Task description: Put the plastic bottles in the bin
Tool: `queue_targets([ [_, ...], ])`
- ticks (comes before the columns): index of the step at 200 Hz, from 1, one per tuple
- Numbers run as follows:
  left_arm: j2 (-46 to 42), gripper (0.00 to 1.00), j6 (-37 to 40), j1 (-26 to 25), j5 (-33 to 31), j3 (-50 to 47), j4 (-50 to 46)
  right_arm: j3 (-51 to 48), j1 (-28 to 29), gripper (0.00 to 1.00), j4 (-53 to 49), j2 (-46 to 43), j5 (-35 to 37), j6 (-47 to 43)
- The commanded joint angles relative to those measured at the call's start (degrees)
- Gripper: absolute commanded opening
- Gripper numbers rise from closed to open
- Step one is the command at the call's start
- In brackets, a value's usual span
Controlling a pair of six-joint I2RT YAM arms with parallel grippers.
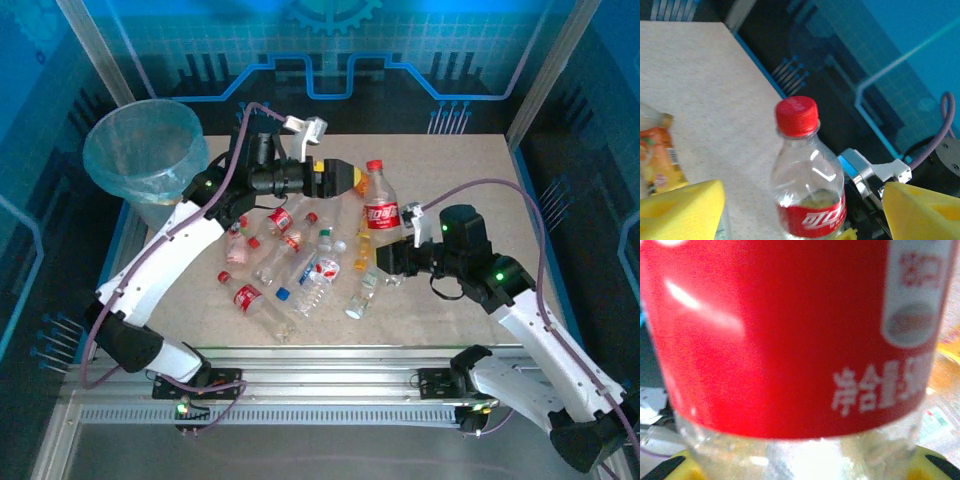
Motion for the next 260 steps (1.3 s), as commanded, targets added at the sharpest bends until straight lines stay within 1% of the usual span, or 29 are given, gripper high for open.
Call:
queue_targets([
  [1,0.8,0.81,-3.5,-0.4,7.6,1.0,2.1,3.0,2.4,0.41,2.7,1.2,-5.8,-4.0],
  [12,0.6,0.79,-3.3,-0.4,7.4,0.3,1.8,3.7,3.2,0.40,2.5,2.0,-6.3,-4.4],
  [67,-1.4,0.57,-2.7,-0.4,6.4,-2.8,2.7,5.4,6.7,0.40,0.4,3.7,-7.1,-7.0],
  [107,-1.4,0.29,-1.8,-0.4,4.3,-2.4,1.0,5.7,7.8,0.43,-0.3,4.2,-6.1,-7.9],
  [122,-1.7,0.20,-1.7,-0.3,3.4,-2.2,0.8,6.0,8.1,0.49,-0.7,4.2,-4.8,-7.8],
  [144,-2.5,0.15,-1.1,-0.4,1.0,-1.8,0.2,6.9,8.5,0.61,-0.8,4.4,-1.8,-7.1],
  [155,-3.0,0.13,-0.4,-0.2,-1.1,-1.3,-0.3,7.8,8.6,0.66,-1.0,4.6,-0.3,-6.8],
  [170,-3.9,0.09,1.4,0.4,-4.8,-0.2,-1.8,9.5,8.7,0.79,-1.4,5.1,2.9,-6.2],
  [177,-4.6,0.06,2.4,1.1,-7.3,0.3,-2.6,10.5,8.8,0.81,-1.2,5.4,4.1,-6.2],
  [186,-5.6,0.00,3.2,2.6,-10.8,0.8,-3.3,11.7,9.2,0.85,-0.7,6.0,5.4,-6.5],
  [194,-6.6,0.00,3.4,4.7,-13.0,1.2,-3.8,13.0,9.6,0.89,0.2,6.7,6.5,-6.8],
  [204,-7.6,0.00,2.8,8.7,-14.5,1.7,-4.0,14.8,10.3,0.92,1.5,7.9,7.9,-7.2],
  [228,-8.9,0.00,1.7,19.4,-14.8,4.1,-5.3,21.1,13.5,0.93,4.1,13.3,10.9,-9.6],
  [247,-8.3,0.00,5.6,25.6,-17.0,9.0,-7.9,28.4,16.3,0.93,3.8,20.0,11.9,-11.7],
  [260,-7.3,0.00,8.8,28.8,-20.5,12.4,-9.0,33.2,18.1,0.93,3.9,24.9,12.4,-11.9],
])
